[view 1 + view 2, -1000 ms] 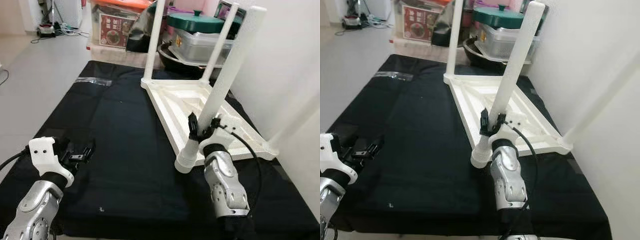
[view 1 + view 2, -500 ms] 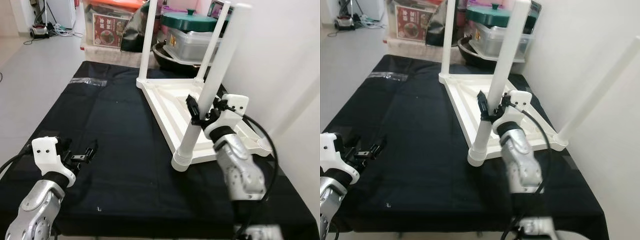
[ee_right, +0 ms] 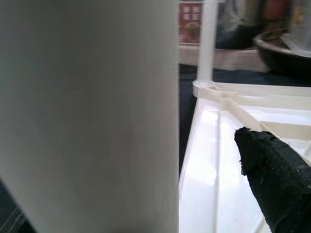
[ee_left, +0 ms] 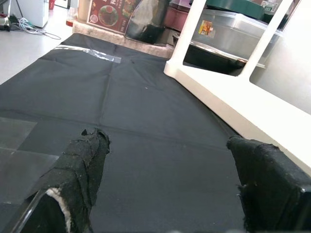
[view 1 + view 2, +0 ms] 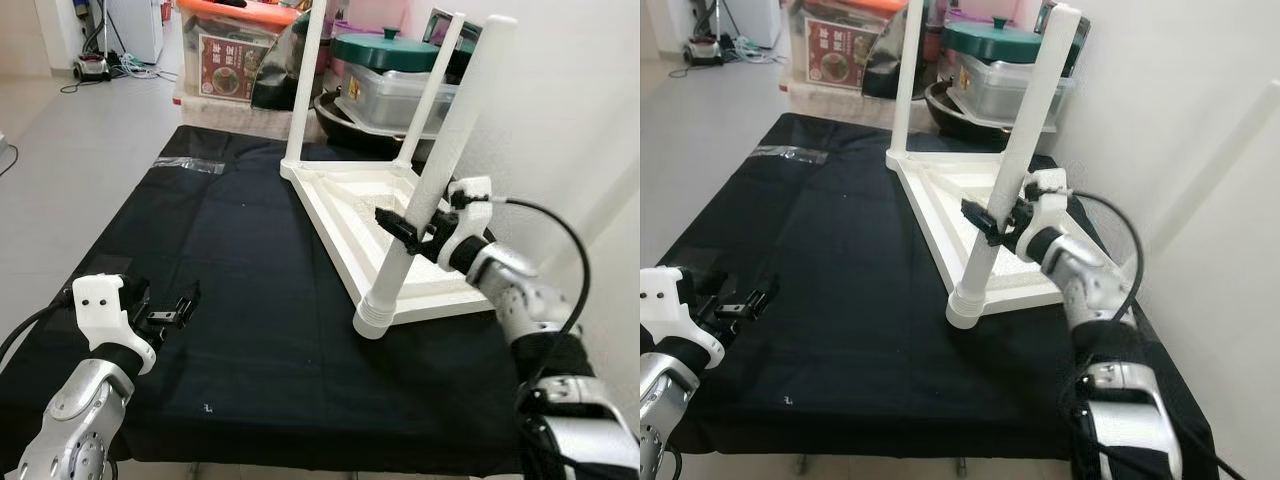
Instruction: Building children table
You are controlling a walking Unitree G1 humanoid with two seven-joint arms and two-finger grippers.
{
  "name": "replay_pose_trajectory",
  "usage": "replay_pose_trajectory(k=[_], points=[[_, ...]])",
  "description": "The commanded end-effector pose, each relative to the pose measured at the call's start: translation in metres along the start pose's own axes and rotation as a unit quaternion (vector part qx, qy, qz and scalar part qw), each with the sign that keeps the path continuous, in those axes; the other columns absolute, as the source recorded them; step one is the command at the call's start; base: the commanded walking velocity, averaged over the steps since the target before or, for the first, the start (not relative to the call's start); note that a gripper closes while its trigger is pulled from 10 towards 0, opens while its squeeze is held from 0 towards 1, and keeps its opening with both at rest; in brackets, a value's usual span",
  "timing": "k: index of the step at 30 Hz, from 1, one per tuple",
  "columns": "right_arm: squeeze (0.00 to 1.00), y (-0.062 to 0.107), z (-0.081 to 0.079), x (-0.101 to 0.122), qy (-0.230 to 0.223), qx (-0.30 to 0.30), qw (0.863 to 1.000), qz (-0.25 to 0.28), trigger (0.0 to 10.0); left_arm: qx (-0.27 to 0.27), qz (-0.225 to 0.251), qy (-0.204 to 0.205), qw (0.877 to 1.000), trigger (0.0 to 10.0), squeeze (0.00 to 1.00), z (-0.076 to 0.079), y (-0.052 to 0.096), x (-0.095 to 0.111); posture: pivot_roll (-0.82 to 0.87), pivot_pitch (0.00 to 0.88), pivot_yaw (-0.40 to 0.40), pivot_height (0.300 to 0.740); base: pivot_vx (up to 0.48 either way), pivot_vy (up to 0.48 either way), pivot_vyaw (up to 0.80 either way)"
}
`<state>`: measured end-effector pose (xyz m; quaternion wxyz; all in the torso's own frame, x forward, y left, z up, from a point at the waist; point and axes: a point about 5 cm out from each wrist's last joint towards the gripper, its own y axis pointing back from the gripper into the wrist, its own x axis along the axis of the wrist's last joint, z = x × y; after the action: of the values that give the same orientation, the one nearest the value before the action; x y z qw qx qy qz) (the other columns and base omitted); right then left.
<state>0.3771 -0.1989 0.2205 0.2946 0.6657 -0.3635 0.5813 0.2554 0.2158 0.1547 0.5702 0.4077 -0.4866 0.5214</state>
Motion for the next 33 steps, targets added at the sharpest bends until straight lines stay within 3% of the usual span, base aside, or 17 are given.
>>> replay_pose_trajectory(k=[1, 3, 4, 5, 6, 7, 18, 24, 26, 27, 28, 30, 33], points=[[0.0, 0.004, 0.004, -0.001, -0.005, 0.027, 1.0, -0.011, 10.0, -0.005, -0.005, -0.006, 1.0, 10.0, 0.0, 0.002, 0.0, -0.003, 0.12, 0.0, -0.181, 0.74, 0.0, 0.0, 0.0], [0.0, 0.005, 0.006, -0.002, 0.0, 0.052, 0.999, -0.015, 10.0, -0.006, -0.006, -0.006, 1.0, 10.0, 0.0, 0.002, 0.0, -0.003, 0.13, 0.0, -0.184, 0.74, 0.0, 0.0, 0.0], [0.0, 0.006, 0.008, -0.002, 0.01, 0.067, 0.997, -0.02, 8.2, -0.007, -0.006, -0.007, 1.0, 10.0, 0.0, 0.002, 0.0, -0.004, 0.13, 0.0, -0.186, 0.74, 0.0, 0.0, 0.0], [0.0, 0.007, 0.011, -0.003, 0.019, 0.07, 0.997, -0.021, 4.7, -0.007, -0.006, -0.007, 1.0, 10.0, 0.0, 0.002, 0.0, -0.004, 0.13, 0.0, -0.186, 0.74, 0.0, 0.0, 0.0], [0.0, 0.007, 0.011, -0.003, 0.019, 0.07, 0.997, -0.021, 4.7, -0.007, -0.006, -0.007, 1.0, 10.0, 0.0, 0.002, 0.0, -0.004, 0.13, 0.0, -0.186, 0.74, 0.0, 0.0, 0.0], [0.0, 0.009, 0.014, -0.004, 0.017, 0.069, 0.997, -0.023, 0.0, -0.007, -0.006, -0.008, 1.0, 10.0, 0.0, 0.002, -0.001, -0.004, 0.13, 0.0, -0.186, 0.74, 0.0, 0.0, 0.0], [0.0, 0.016, 0.025, -0.016, 0.013, 0.051, 0.998, -0.034, 0.0, -0.009, -0.008, -0.009, 1.0, 10.0, 0.0, 0.002, 0.0, -0.005, 0.13, 0.0, -0.187, 0.74, 0.0, 0.0, 0.0], [0.0, 0.005, 0.028, -0.013, -0.01, -0.078, 0.996, 0.032, 0.0, -0.01, -0.007, -0.011, 1.0, 10.0, 0.0, 0.002, 0.001, -0.004, 0.13, 0.0, -0.191, 0.74, 0.0, 0.0, 0.0], [0.0, 0.005, 0.028, -0.013, -0.01, -0.078, 0.996, 0.032, 0.0, -0.01, -0.007, -0.011, 1.0, 10.0, 0.0, 0.002, 0.001, -0.004, 0.13, 0.0, -0.191, 0.74, 0.0, 0.0, 0.0], [0.0, 0.001, 0.018, -0.023, -0.027, -0.155, 0.986, 0.054, 0.0, -0.009, -0.008, -0.013, 1.0, 10.0, 0.0, 0.001, 0.002, -0.005, 0.13, 0.0, -0.184, 0.74, 0.0, 0.0, 0.0], [0.0, 0.001, 0.007, -0.032, -0.03, -0.193, 0.979, 0.06, 0.0, -0.008, -0.008, -0.014, 1.0, 10.0, 0.0, 0.001, 0.003, -0.005, 0.13, 0.0, -0.184, 0.74, 0.0, 0.0, 0.0], [0.0, 0.001, 0.007, -0.032, -0.03, -0.193, 0.979, 0.06, 0.0, -0.008, -0.008, -0.014, 1.0, 10.0, 0.0, 0.001, 0.003, -0.005, 0.13, 0.0, -0.184, 0.74, 0.0, 0.0, 0.0], [0.0, 0.006, -0.013, -0.049, -0.02, -0.269, 0.961, 0.063, 0.0, -0.007, -0.009, -0.015, 1.0, 10.0, 0.0, 0.0, 0.003, -0.005, 0.14, 0.0, -0.181, 0.74, 0.0, 0.0, 0.0]])
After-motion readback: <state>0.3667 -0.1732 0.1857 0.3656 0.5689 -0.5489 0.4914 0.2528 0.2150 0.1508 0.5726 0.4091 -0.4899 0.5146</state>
